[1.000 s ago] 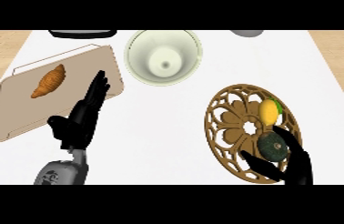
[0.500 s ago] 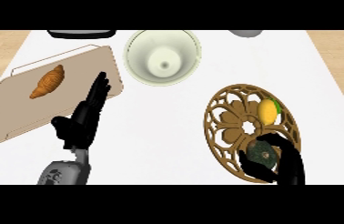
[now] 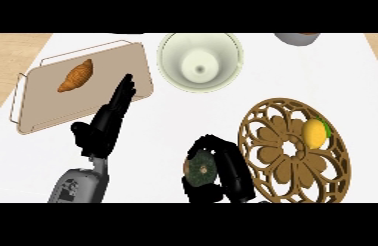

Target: Pick the squash from the placemat and place it in the bowl

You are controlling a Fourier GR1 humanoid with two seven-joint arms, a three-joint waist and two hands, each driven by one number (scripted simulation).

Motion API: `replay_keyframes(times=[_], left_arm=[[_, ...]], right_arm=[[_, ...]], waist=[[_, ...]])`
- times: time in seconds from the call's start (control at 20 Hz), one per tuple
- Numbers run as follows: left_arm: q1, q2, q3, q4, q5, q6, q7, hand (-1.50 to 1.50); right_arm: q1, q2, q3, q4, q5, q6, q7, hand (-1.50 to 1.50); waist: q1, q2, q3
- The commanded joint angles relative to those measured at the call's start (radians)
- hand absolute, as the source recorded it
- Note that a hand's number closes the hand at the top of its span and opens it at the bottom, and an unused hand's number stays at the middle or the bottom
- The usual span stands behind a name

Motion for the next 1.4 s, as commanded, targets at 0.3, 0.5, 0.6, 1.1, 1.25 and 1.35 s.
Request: replay_keyframes(times=[0.3,0.5,0.6,1.1,1.25,1.35], left_arm=[[-0.029,-0.004,0.016,0.042,-0.010,0.017,0.009,0.00],[-0.033,0.026,0.051,0.054,-0.001,0.008,0.016,0.00],[-0.008,0.031,0.062,0.080,0.000,-0.002,-0.062,0.00],[-0.010,-0.001,0.037,0.025,0.001,0.011,0.006,0.00],[-0.034,0.028,0.053,-0.004,0.003,0.000,0.048,0.00],[0.028,0.017,0.032,-0.033,-0.016,0.012,0.020,0.00]], right_arm=[[-0.569,0.007,0.307,0.008,-0.093,-0.226,0.173,1.50],[-0.831,0.007,0.281,0.013,-0.078,-0.221,0.430,1.50],[-0.928,0.007,0.277,0.051,-0.086,-0.256,0.525,1.50],[-1.355,0.007,0.137,0.380,-0.264,-0.281,0.640,1.50],[-1.406,0.007,0.123,0.474,-0.272,-0.270,0.642,1.50],[-1.416,0.007,0.108,0.522,-0.326,-0.294,0.619,1.50]], waist=[[-0.041,-0.010,-0.002],[-0.059,-0.016,-0.003],[-0.065,-0.014,-0.003],[-0.053,-0.006,-0.003],[-0.060,-0.007,-0.002],[-0.056,-0.007,-0.002]])
